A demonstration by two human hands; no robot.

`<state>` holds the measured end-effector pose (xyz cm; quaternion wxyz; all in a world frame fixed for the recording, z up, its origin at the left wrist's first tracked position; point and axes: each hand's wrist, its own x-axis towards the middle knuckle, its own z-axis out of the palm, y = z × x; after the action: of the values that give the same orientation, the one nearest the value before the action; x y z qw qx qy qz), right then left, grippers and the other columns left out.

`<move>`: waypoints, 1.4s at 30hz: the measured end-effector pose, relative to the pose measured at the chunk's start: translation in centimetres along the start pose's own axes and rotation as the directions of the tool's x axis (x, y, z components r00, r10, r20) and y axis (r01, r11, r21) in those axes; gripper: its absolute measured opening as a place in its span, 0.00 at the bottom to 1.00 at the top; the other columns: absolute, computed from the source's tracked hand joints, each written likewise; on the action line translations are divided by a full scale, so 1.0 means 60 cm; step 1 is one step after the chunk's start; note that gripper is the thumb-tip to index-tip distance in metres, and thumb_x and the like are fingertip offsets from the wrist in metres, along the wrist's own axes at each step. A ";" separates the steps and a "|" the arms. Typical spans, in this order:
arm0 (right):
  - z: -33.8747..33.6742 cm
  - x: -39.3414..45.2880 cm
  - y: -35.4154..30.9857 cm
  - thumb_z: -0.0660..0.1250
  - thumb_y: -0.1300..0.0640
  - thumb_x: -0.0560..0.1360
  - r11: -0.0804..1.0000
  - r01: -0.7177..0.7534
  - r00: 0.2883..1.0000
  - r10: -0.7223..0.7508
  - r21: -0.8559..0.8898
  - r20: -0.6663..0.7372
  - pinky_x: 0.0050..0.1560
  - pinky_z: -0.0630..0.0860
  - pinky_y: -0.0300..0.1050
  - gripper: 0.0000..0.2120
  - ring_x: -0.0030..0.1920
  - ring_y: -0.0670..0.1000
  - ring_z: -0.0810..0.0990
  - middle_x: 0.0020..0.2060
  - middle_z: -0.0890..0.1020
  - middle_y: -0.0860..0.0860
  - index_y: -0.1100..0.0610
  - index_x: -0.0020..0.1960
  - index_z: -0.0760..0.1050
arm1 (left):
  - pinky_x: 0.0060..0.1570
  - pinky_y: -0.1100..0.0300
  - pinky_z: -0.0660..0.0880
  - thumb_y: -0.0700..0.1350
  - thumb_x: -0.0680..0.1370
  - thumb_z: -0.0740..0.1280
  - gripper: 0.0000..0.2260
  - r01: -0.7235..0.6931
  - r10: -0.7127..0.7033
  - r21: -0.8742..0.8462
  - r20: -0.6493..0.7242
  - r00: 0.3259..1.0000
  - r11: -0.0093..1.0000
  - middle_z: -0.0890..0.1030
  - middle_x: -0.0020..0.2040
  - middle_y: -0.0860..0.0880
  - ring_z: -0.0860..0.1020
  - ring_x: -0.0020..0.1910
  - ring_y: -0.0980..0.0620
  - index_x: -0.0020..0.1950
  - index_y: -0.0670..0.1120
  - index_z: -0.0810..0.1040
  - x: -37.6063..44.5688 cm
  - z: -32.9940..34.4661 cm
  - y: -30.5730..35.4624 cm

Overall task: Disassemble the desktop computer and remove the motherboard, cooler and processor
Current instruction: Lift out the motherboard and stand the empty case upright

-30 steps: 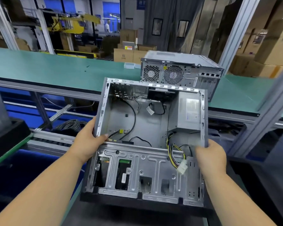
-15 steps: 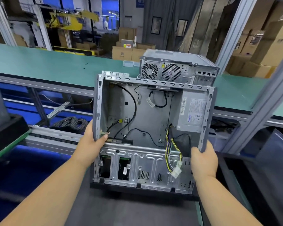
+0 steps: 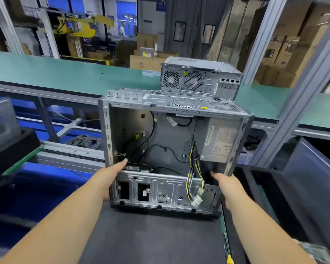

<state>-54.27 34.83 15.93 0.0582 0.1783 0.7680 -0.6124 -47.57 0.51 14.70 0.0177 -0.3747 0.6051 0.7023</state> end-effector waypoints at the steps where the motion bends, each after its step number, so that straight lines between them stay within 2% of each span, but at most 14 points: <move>1: -0.005 -0.007 0.005 0.71 0.52 0.75 1.000 -0.029 0.999 0.029 0.001 0.038 0.56 0.70 0.50 0.21 0.55 0.56 0.75 0.55 0.78 0.51 0.54 0.65 0.72 | 0.64 0.35 0.68 0.65 0.55 0.81 0.47 0.016 -0.016 -0.003 0.029 0.999 1.000 0.72 0.70 0.46 0.71 0.67 0.40 0.70 0.50 0.71 -0.003 -0.003 -0.008; 4: -0.019 -0.026 0.019 0.71 0.44 0.74 0.992 -0.096 0.987 0.106 -0.084 0.122 0.62 0.67 0.53 0.33 0.66 0.57 0.71 0.69 0.72 0.52 0.54 0.74 0.65 | 0.60 0.37 0.70 0.63 0.53 0.80 0.43 0.012 -0.011 -0.014 0.058 0.998 1.000 0.78 0.65 0.47 0.77 0.60 0.43 0.66 0.52 0.75 -0.009 -0.006 -0.031; 6: -0.028 -0.032 0.024 0.69 0.37 0.72 0.969 -0.210 0.954 0.233 -0.130 0.190 0.68 0.63 0.61 0.40 0.72 0.62 0.66 0.74 0.66 0.54 0.53 0.77 0.58 | 0.50 0.38 0.77 0.63 0.52 0.79 0.40 0.049 -0.046 -0.031 0.103 0.994 0.998 0.83 0.55 0.45 0.81 0.52 0.42 0.61 0.51 0.77 -0.012 -0.006 -0.037; 7: -0.030 -0.035 0.024 0.69 0.34 0.71 0.945 -0.306 0.914 0.325 -0.115 0.243 0.69 0.60 0.65 0.44 0.72 0.65 0.64 0.76 0.62 0.55 0.51 0.78 0.54 | 0.44 0.39 0.79 0.64 0.54 0.79 0.38 0.081 -0.077 -0.028 0.122 0.990 0.996 0.84 0.50 0.44 0.81 0.48 0.41 0.59 0.50 0.77 -0.014 -0.005 -0.035; 8: -0.030 -0.036 0.027 0.70 0.34 0.70 0.921 -0.383 0.871 0.384 -0.064 0.307 0.70 0.58 0.67 0.47 0.72 0.68 0.64 0.78 0.58 0.56 0.48 0.79 0.51 | 0.43 0.38 0.79 0.64 0.57 0.78 0.34 0.115 -0.110 -0.025 0.134 0.985 0.993 0.84 0.49 0.43 0.81 0.47 0.41 0.58 0.49 0.77 -0.015 -0.006 -0.033; 9: -0.028 -0.036 0.029 0.71 0.36 0.69 0.905 -0.426 0.846 0.396 0.006 0.357 0.70 0.58 0.67 0.47 0.71 0.70 0.64 0.78 0.55 0.57 0.47 0.79 0.50 | 0.47 0.36 0.78 0.63 0.62 0.78 0.31 0.130 -0.126 -0.023 0.143 0.982 0.991 0.84 0.51 0.42 0.81 0.50 0.40 0.59 0.49 0.77 -0.010 -0.007 -0.032; 12: -0.017 -0.028 0.041 0.73 0.49 0.72 0.890 -0.417 0.875 0.338 0.185 0.347 0.70 0.61 0.67 0.43 0.68 0.75 0.65 0.79 0.51 0.57 0.52 0.79 0.53 | 0.65 0.35 0.66 0.60 0.69 0.75 0.31 0.083 -0.077 -0.037 0.130 0.988 0.996 0.78 0.64 0.45 0.75 0.64 0.40 0.67 0.50 0.74 0.007 -0.007 -0.035; 14: -0.008 -0.019 0.047 0.72 0.55 0.75 0.882 -0.416 0.882 0.331 0.222 0.335 0.70 0.60 0.68 0.40 0.68 0.76 0.64 0.78 0.51 0.60 0.56 0.79 0.53 | 0.69 0.36 0.62 0.60 0.70 0.74 0.31 0.049 -0.046 -0.028 0.096 0.994 0.998 0.74 0.69 0.48 0.71 0.68 0.42 0.69 0.51 0.71 0.015 -0.005 -0.032; 18: 0.004 0.004 0.044 0.69 0.61 0.77 0.885 -0.417 0.884 0.342 0.206 0.320 0.71 0.56 0.70 0.37 0.68 0.78 0.62 0.77 0.50 0.64 0.61 0.78 0.51 | 0.70 0.36 0.60 0.59 0.72 0.73 0.26 0.022 -0.015 -0.062 0.108 0.994 0.998 0.73 0.70 0.48 0.69 0.71 0.42 0.67 0.52 0.72 0.038 0.006 -0.017; 22: 0.019 0.034 0.028 0.67 0.63 0.78 0.893 -0.408 0.893 0.346 0.190 0.290 0.71 0.56 0.68 0.35 0.68 0.78 0.61 0.77 0.49 0.65 0.63 0.78 0.50 | 0.70 0.35 0.60 0.59 0.72 0.73 0.31 0.005 0.001 -0.065 0.096 0.995 0.998 0.72 0.71 0.48 0.67 0.72 0.43 0.71 0.50 0.70 0.070 0.020 0.002; 27: 0.033 0.081 0.009 0.65 0.63 0.79 0.899 -0.408 0.889 0.352 0.159 0.291 0.72 0.54 0.67 0.34 0.68 0.78 0.61 0.77 0.49 0.67 0.63 0.78 0.50 | 0.67 0.34 0.64 0.60 0.69 0.75 0.34 -0.020 0.025 -0.049 0.107 0.994 0.999 0.71 0.71 0.48 0.67 0.72 0.43 0.71 0.51 0.69 0.106 0.034 0.024; 33: 0.047 0.132 -0.012 0.64 0.63 0.79 0.893 -0.419 0.882 0.358 0.163 0.305 0.73 0.54 0.66 0.35 0.69 0.78 0.60 0.76 0.49 0.69 0.63 0.78 0.47 | 0.64 0.37 0.70 0.64 0.62 0.78 0.41 -0.020 0.020 -0.007 0.079 0.997 1.000 0.67 0.74 0.48 0.64 0.73 0.43 0.71 0.51 0.70 0.141 0.048 0.045; 38: 0.051 0.155 -0.020 0.66 0.63 0.78 0.879 -0.436 0.876 0.366 0.193 0.313 0.73 0.54 0.66 0.38 0.69 0.78 0.61 0.76 0.48 0.68 0.63 0.79 0.45 | 0.64 0.38 0.69 0.65 0.62 0.77 0.36 -0.026 0.024 0.010 0.100 0.995 1.000 0.64 0.76 0.49 0.61 0.75 0.44 0.67 0.55 0.73 0.155 0.056 0.057; 42: 0.051 0.155 -0.018 0.67 0.63 0.78 0.880 -0.434 0.880 0.368 0.192 0.301 0.73 0.55 0.66 0.39 0.69 0.77 0.62 0.77 0.48 0.66 0.62 0.79 0.45 | 0.63 0.38 0.70 0.68 0.52 0.77 0.46 -0.039 0.037 0.010 0.123 0.992 0.999 0.67 0.74 0.50 0.64 0.73 0.45 0.67 0.55 0.72 0.157 0.057 0.062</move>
<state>-63.72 33.58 13.33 0.2599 0.2601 0.6151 -0.6975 -57.86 -1.57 12.60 0.0439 -0.3190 0.6143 0.7204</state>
